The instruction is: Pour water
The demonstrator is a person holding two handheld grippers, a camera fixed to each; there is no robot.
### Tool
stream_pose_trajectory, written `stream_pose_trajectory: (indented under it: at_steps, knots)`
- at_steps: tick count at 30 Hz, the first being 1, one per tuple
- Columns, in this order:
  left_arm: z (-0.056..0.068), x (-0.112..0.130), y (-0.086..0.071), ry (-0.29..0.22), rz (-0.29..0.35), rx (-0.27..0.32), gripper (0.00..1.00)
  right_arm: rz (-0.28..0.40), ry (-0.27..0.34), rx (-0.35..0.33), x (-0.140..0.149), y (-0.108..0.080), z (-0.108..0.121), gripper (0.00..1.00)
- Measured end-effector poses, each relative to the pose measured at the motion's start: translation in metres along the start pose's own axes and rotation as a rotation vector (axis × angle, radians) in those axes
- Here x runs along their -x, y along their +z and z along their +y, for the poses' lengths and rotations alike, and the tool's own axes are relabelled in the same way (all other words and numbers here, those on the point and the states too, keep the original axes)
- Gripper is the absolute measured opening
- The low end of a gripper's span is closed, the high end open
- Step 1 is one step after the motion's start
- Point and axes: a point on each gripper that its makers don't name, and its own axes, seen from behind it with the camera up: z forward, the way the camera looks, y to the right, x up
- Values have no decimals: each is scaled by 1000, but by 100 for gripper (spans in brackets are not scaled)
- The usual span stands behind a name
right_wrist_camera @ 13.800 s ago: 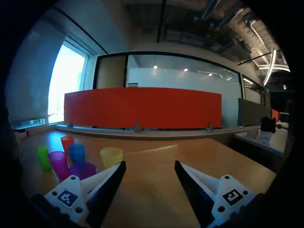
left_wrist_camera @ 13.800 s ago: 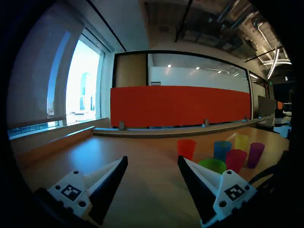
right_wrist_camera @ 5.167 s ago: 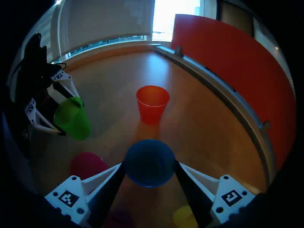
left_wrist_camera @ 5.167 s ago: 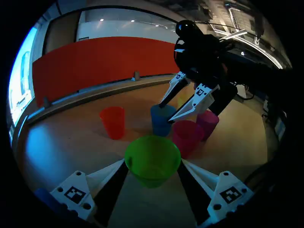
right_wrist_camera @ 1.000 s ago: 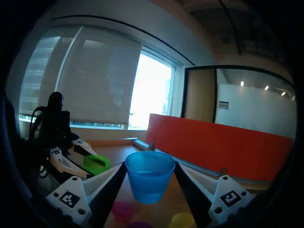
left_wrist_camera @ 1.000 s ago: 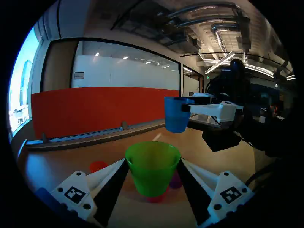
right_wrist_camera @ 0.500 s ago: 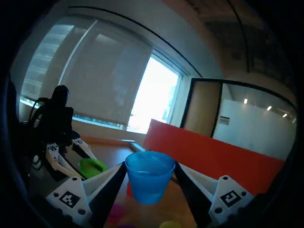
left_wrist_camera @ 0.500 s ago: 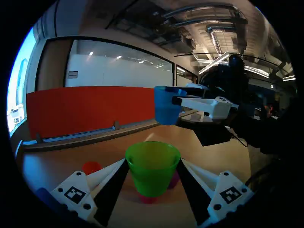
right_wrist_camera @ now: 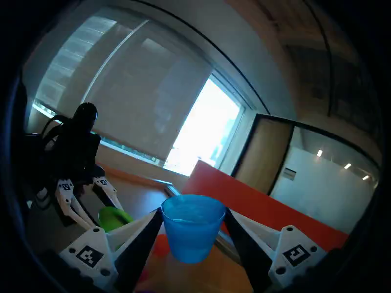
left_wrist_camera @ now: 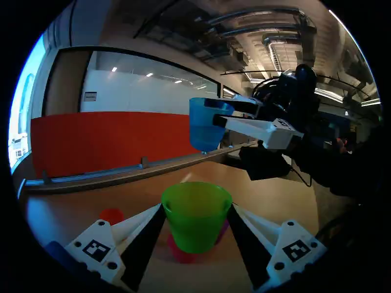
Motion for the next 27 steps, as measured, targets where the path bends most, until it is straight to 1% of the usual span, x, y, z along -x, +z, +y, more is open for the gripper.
stream_pose_trajectory:
  at_steps: [7, 16, 27]
  knots:
    - [5, 0, 2, 6, 13, 17, 86, 3, -78, -4, -9, 5, 0, 93]
    - [11, -4, 5, 17, 23, 35, 86, 15, -164, 1, -20, 11, 2, 93]
    - [15, -7, 4, 21, 31, 49, 86, 29, -252, 9, -30, 16, 3, 93]
